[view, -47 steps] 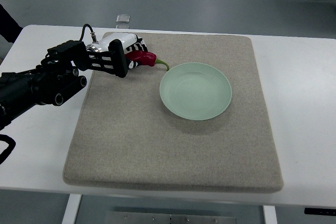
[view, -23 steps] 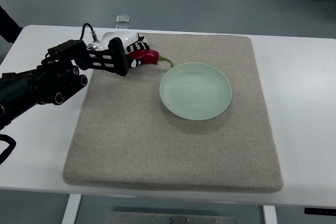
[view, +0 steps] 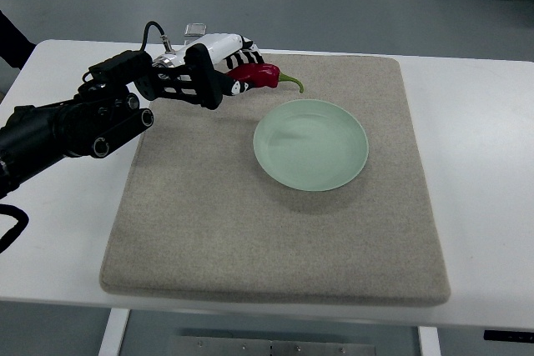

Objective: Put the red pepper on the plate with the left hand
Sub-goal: 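Carry the held pepper with the left hand over the green plate, then lower the pepper onto the plate and open the left hand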

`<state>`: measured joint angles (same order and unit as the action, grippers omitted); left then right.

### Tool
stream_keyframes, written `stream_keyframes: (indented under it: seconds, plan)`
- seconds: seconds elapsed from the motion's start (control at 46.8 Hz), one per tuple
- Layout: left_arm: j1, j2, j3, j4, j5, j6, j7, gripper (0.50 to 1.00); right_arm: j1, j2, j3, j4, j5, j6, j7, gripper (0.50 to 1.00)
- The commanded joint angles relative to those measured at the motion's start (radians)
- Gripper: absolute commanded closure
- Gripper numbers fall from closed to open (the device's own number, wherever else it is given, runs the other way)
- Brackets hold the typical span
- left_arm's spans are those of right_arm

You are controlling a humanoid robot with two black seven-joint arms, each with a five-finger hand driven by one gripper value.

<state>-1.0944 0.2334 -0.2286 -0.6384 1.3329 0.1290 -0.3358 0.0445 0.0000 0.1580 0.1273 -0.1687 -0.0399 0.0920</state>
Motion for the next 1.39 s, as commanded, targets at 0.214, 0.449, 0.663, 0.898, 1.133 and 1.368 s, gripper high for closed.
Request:
stream_keyframes:
  seconds: [0.214, 0.449, 0.663, 0.898, 1.133, 1.368]
  plan:
    - [-0.021, -0.011, 0.005, -0.133, 0.028, 0.000, -0.014, 1.000, 0.000, 0.000, 0.000, 0.000, 0.000, 0.000, 0.000, 0.568]
    - [-0.021, -0.034, 0.014, -0.172, 0.069, -0.002, -0.026, 1.000, 0.000, 0.000, 0.000, 0.000, 0.000, 0.000, 0.000, 0.568]
    - [-0.019, -0.045, 0.018, -0.207, 0.127, -0.006, -0.028, 1.000, 0.000, 0.000, 0.000, 0.000, 0.000, 0.000, 0.000, 0.568]
    - [-0.005, -0.058, 0.031, -0.211, 0.203, -0.012, -0.028, 1.000, 0.000, 0.000, 0.000, 0.000, 0.000, 0.000, 0.000, 0.568]
    - [0.001, -0.058, 0.060, -0.202, 0.209, -0.009, -0.028, 1.000, 0.000, 0.000, 0.000, 0.000, 0.000, 0.000, 0.000, 0.568]
    - [0.010, -0.060, 0.072, -0.195, 0.209, -0.009, -0.028, 1.000, 0.000, 0.000, 0.000, 0.000, 0.000, 0.000, 0.000, 0.568]
